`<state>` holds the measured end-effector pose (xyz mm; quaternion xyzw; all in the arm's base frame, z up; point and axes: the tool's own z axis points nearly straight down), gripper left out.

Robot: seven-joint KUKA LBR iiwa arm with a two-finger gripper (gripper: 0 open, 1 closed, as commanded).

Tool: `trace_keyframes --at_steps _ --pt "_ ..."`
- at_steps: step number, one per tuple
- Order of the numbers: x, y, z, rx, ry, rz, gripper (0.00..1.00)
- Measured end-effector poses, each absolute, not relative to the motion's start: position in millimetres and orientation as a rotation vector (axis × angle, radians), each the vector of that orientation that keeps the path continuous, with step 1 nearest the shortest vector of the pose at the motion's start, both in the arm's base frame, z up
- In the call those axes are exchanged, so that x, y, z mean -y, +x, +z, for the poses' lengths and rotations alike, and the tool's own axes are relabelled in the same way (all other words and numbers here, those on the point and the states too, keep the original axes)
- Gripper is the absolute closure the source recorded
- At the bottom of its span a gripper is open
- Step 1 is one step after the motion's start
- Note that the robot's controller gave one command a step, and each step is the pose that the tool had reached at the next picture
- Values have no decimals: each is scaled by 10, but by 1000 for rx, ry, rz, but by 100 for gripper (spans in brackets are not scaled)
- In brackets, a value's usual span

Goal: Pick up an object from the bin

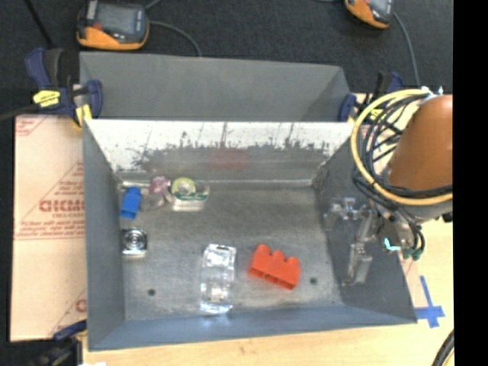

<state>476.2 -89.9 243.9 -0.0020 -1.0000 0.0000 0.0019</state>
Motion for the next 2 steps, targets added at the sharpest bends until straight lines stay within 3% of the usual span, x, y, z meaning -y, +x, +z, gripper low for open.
trace_keyframes --at_steps 1,2 --pt "616 4930 919 3135 150 -1 0" --pt "362 4874 700 3146 86 -1 0"
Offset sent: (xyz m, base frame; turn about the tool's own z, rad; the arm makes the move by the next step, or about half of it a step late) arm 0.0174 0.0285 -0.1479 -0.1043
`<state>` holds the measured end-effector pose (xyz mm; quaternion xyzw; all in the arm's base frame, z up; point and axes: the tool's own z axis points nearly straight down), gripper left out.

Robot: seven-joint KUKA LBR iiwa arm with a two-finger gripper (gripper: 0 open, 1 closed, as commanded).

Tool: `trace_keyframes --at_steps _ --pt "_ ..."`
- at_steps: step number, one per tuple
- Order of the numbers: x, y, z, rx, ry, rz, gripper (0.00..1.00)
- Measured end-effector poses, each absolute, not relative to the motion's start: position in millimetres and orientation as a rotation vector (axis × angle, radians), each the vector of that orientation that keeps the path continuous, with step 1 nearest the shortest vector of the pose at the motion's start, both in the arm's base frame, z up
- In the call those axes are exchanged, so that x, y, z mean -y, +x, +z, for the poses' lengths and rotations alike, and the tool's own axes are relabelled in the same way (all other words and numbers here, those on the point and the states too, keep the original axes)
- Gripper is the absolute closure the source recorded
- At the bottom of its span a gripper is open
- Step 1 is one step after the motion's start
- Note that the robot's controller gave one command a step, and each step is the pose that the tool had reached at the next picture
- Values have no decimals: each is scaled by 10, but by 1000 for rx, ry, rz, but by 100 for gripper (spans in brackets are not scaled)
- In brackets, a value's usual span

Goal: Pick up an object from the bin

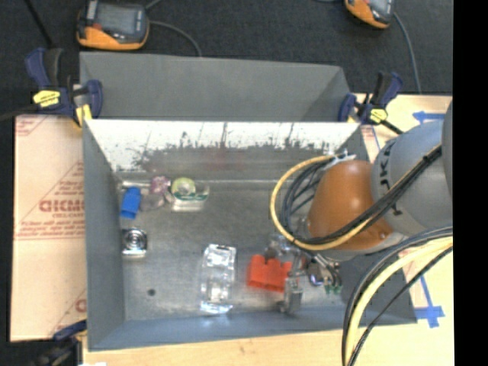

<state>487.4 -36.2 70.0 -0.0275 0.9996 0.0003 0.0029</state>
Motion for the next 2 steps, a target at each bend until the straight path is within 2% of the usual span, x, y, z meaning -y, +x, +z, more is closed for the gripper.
trace_keyframes --at_steps 1,2 --pt "372 4866 702 -3137 -93 -1 100" --pt "273 5020 2144 -3126 -152 -3 100"
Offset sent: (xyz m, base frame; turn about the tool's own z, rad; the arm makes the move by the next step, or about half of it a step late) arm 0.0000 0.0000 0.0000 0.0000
